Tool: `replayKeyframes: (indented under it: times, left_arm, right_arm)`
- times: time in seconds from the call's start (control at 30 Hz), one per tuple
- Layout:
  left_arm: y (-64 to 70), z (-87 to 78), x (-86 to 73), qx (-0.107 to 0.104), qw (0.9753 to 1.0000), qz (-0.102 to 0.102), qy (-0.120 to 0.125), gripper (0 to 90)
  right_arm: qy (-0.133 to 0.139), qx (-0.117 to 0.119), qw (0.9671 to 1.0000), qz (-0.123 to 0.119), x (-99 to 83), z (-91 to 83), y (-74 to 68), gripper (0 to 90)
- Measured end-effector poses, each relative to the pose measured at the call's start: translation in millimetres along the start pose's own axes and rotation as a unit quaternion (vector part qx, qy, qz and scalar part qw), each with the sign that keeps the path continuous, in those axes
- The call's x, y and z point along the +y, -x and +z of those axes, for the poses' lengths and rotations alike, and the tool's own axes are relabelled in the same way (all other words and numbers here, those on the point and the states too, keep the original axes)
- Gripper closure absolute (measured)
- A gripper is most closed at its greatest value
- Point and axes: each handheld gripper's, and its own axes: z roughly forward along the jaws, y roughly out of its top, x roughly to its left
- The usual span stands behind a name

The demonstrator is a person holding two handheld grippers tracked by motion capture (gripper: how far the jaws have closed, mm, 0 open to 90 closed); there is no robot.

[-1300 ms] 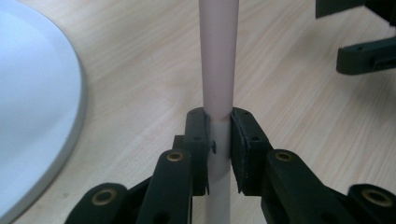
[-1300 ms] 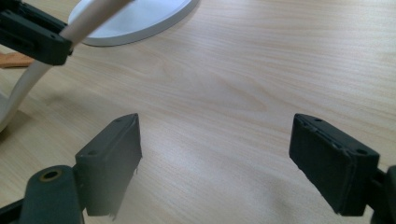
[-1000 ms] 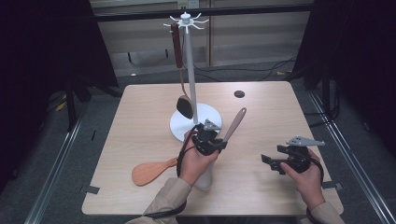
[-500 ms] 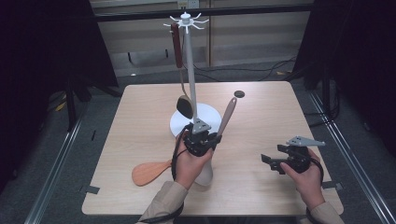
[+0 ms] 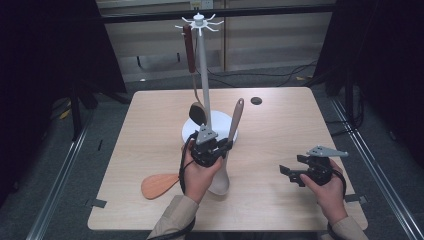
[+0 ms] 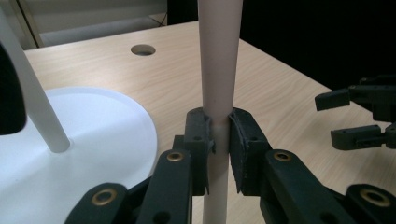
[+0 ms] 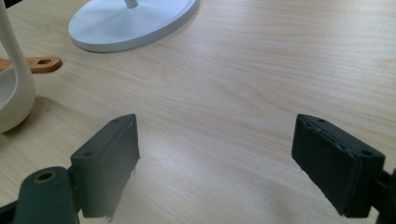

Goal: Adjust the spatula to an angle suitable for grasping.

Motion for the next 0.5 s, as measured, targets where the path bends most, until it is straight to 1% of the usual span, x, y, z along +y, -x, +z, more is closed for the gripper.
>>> replayKeyframes:
  times: [0.03, 0.07, 0.1, 0.13, 0.17, 0.23, 0.27, 0.4, 0.43, 0.5]
  left_arm:
    - [0.1, -1.0, 0.5, -0.001, 1.0, -0.004, 0.007, 78.3]
    - [0.0, -2.0, 1.1, -0.002, 0.9999, -0.003, 0.012, 78.3]
    - [0.6, -3.0, 1.5, -0.002, 0.9999, -0.001, 0.012, 78.2]
    - [1.8, -3.4, 2.0, 0.001, 0.9999, 0.002, 0.013, 78.2]
    - [2.1, -3.8, 2.2, 0.003, 0.9998, 0.011, 0.015, 78.3]
    - [3.1, -4.4, 1.9, 0.005, 0.9997, 0.013, 0.019, 78.2]
    - [3.4, -4.6, 1.7, 0.004, 0.9997, 0.009, 0.025, 78.3]
    - [2.6, -6.8, 2.9, 0.001, 0.9994, -0.002, 0.035, 78.3]
    - [2.1, -8.1, 3.8, 0.004, 0.9994, 0.0, 0.033, 78.2]
    - [1.2, -9.5, 5.7, 0.002, 0.9991, -0.002, 0.042, 78.2]
  right_arm:
    - [0.001, -0.001, 1.0, 0.001, 0.1, -0.1, 0.0, 14.2]
    - [0.002, -0.004, 1.0, 0.001, 0.1, -0.2, 0.3, 14.2]
    - [0.003, -0.005, 1.0, 0.002, 0.1, -0.2, 0.5, 14.2]
    - [0.003, -0.005, 1.0, 0.003, 0.1, -0.2, 0.6, 14.2]
    - [0.004, -0.006, 1.0, 0.004, 0.1, -0.2, 0.6, 14.2]
    - [0.004, -0.007, 1.0, 0.004, 0.1, -0.5, 0.7, 14.2]
    - [0.004, -0.007, 1.0, 0.004, 0.1, -0.6, 0.7, 14.2]
    - [0.007, -0.007, 0.9999, 0.004, 0.4, -1.1, 0.7, 14.2]
    - [0.008, -0.007, 0.9999, 0.004, 0.4, -1.2, 0.9, 14.2]
    - [0.009, -0.007, 0.9999, 0.004, 0.5, -1.3, 1.1, 14.2]
